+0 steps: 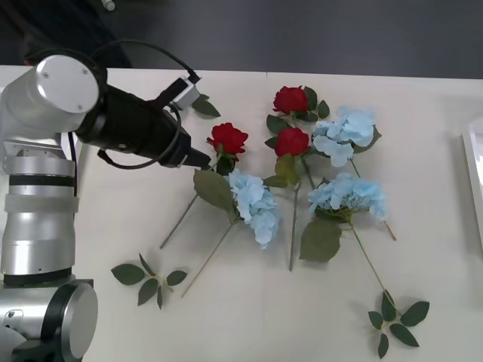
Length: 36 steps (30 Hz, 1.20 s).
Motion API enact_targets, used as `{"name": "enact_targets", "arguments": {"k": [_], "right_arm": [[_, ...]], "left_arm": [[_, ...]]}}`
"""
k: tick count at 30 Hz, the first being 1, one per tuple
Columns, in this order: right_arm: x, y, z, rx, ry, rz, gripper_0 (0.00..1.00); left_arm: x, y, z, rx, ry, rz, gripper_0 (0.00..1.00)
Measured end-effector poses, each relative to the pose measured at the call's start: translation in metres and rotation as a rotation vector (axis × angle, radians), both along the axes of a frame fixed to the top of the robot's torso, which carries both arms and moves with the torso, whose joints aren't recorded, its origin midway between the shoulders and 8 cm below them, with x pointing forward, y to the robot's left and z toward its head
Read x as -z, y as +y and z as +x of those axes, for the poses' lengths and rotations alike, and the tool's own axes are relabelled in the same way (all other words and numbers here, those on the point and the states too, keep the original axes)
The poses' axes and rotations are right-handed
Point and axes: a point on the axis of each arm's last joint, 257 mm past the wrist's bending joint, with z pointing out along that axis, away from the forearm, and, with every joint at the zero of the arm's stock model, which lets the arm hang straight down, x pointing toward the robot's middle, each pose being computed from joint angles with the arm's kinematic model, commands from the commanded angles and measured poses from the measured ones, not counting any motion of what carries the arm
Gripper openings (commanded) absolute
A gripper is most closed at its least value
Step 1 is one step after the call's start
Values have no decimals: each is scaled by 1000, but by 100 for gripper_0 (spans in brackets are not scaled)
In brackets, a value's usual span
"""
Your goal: Put the red flowers into the right box and the blue flowers into the left box
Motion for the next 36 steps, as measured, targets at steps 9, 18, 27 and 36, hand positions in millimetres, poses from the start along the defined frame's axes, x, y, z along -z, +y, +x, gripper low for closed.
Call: {"name": "enact_targets", "arguments": {"k": [9,18,27,36], "right_arm": [[39,-85,0,179,76,-178,0],[92,-156,-27,421,180,-281,0],[127,-182,-49,524,232,-330,0],[183,-209,-59,678,252,-435,0]], "left_arm": [[26,-16,7,-90,16,138,100],[48,-16,30,-262,42,116,100],[68,-3,45,-315,30,132,100],[86,3,58,-345,0,148,100]]}}
